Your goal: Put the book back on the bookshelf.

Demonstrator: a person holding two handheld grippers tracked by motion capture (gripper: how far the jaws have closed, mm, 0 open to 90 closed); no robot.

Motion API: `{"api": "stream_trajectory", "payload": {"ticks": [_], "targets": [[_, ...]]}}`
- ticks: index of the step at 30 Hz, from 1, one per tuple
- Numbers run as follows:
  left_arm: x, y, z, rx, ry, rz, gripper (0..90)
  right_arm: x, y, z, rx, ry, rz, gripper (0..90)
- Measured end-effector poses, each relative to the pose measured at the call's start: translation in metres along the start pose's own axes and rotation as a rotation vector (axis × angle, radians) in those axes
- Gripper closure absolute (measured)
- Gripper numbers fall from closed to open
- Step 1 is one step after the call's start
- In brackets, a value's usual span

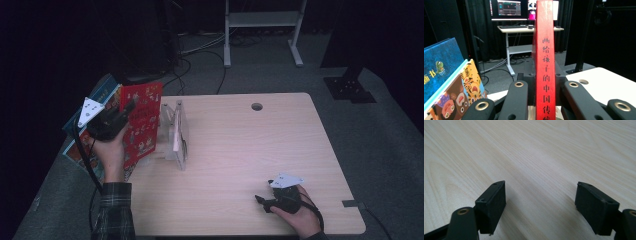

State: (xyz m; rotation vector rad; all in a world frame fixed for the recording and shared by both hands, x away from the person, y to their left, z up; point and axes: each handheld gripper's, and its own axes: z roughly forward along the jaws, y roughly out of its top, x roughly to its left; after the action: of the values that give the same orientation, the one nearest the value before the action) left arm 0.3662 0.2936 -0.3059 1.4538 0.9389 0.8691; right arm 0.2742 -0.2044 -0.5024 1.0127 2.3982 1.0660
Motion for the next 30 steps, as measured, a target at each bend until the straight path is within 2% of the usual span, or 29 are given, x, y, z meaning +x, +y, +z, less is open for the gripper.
{"api": "stream_trajectory", "payload": {"ticks": [15, 30], "targets": [[0.005, -0.016, 0.020, -0.014, 0.040, -0.009, 79.8, 0.000, 0.000, 0.000, 0.001, 0.004, 0.007, 23.8], [0.005, -0.032, 0.032, -0.027, 0.053, -0.015, 79.8, 0.000, 0.000, 0.000, 0.002, 0.003, 0.008, 23.8]]}}
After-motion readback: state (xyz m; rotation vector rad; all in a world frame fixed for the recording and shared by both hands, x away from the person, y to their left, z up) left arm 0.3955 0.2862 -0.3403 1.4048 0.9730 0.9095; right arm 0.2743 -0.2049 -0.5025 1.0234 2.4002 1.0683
